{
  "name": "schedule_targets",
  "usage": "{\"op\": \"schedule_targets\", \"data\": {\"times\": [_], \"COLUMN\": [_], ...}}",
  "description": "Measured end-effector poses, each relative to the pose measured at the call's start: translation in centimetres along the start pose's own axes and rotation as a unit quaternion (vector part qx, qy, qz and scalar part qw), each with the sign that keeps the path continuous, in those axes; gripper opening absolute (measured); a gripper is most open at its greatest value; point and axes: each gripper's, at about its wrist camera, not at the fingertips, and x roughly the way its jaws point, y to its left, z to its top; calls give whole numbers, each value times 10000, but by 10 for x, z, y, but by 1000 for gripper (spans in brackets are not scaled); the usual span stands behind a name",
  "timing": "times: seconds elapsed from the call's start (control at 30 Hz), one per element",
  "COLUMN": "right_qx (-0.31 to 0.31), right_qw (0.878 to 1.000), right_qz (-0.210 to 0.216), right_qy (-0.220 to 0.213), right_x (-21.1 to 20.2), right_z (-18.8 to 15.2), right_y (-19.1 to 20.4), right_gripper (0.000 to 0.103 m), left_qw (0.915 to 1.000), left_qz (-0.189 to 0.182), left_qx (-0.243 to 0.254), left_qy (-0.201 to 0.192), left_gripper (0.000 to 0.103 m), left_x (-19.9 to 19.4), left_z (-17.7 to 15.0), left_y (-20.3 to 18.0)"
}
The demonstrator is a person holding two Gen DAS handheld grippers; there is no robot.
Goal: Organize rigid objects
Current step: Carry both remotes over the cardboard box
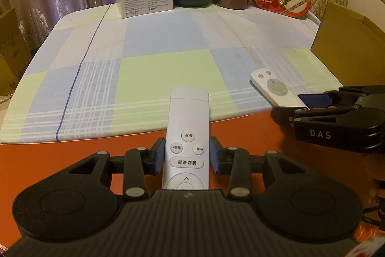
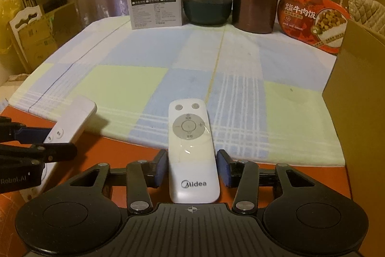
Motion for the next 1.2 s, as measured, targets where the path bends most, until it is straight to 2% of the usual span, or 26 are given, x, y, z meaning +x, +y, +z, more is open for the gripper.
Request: {"op": "schedule_targets", "data": {"times": [0.13,0.17,0.2,0.5,0.97,1.2], "right_qx": [-116,-157,-156,-77,279,394], "right_qw": [9999,9999,9999,9999,9993,9978], "right_qz": [-28,-49,-69,-89,-150,-193], "right_qy": [-23,-19,-16,25,-193,-503], "right_x": [2,2,2,-18,-127,-193], "right_z": [0,0,0,-1,-25,-39], "right_y": [3,4,4,4,-11,-14], "right_gripper": [48,45,38,37,37,37], "left_qw": [10000,10000,10000,9999,9988,9987], "left_qz": [2,-2,-7,-145,-341,-307], "left_qx": [17,16,16,49,-111,-39], "left_qy": [-6,-7,-9,-72,-343,-402], "left_gripper": [34,34,34,34,34,34], "left_x": [1,1,1,-13,-95,-137], "left_z": [1,1,1,1,-14,-21], "left_y": [0,-1,-1,-15,-61,-89]}}
